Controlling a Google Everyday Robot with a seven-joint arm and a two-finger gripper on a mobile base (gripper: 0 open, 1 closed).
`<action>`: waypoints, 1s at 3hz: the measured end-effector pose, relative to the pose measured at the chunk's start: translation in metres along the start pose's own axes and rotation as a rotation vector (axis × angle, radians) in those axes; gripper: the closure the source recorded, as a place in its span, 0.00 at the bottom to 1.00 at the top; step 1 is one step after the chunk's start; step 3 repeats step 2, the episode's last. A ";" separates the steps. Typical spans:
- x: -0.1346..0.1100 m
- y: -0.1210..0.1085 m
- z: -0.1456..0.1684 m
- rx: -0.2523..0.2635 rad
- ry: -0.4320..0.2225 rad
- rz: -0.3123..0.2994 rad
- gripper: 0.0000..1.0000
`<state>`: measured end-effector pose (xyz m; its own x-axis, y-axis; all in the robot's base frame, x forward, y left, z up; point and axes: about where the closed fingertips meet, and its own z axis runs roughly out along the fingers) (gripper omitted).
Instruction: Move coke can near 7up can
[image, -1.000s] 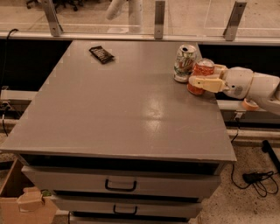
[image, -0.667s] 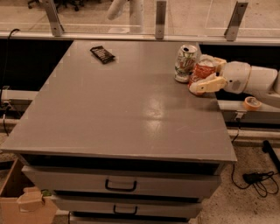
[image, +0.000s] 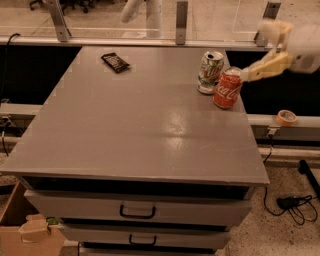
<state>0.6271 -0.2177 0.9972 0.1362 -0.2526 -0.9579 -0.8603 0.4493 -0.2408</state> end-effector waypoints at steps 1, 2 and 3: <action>-0.126 0.015 -0.043 0.066 0.085 -0.262 0.00; -0.187 0.025 -0.062 0.108 0.078 -0.363 0.00; -0.187 0.025 -0.062 0.108 0.078 -0.363 0.00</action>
Offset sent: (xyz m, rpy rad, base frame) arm -0.0481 0.0014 0.1176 -0.1835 -0.1929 -0.0412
